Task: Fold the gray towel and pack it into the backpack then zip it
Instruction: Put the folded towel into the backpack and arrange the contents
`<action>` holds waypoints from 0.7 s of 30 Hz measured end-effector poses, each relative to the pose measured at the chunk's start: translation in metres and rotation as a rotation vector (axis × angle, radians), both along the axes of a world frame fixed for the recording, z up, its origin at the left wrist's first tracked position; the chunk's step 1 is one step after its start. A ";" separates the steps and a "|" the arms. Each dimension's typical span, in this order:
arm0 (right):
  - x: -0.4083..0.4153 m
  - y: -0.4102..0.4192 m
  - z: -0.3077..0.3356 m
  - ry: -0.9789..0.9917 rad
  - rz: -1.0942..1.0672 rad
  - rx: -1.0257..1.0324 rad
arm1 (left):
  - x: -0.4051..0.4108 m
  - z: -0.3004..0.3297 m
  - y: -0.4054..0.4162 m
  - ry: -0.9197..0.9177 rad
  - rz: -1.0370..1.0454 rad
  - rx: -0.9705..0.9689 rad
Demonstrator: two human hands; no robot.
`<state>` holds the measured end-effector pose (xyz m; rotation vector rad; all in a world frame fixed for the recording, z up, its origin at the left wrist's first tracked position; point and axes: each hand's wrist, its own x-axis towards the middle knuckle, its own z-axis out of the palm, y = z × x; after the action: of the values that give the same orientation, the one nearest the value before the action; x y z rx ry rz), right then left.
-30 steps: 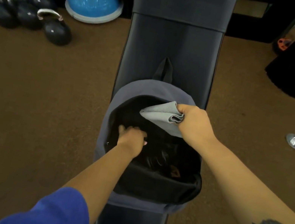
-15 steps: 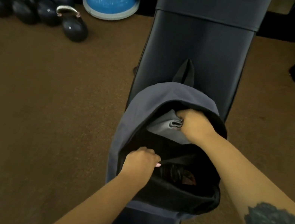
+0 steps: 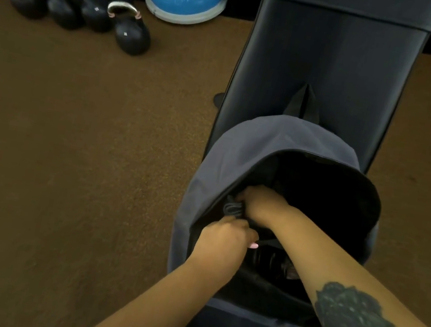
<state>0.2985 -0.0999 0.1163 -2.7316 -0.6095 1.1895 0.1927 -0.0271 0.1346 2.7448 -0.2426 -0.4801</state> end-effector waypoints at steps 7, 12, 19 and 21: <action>-0.003 -0.011 -0.011 0.068 -0.057 0.036 | 0.009 -0.008 0.004 0.058 0.003 -0.099; 0.011 -0.038 -0.001 -0.004 -0.237 0.114 | 0.023 -0.009 0.004 0.047 0.062 -0.091; 0.011 -0.064 -0.006 -0.166 -0.433 0.176 | 0.046 -0.004 0.005 0.081 0.152 -0.172; 0.008 -0.066 0.000 -0.257 -0.527 0.278 | 0.053 -0.001 0.006 0.077 0.181 -0.178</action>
<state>0.3069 -0.1662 0.1165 -2.5772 -0.0470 0.5910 0.2454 -0.0210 0.1332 2.5394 -0.0158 -0.4888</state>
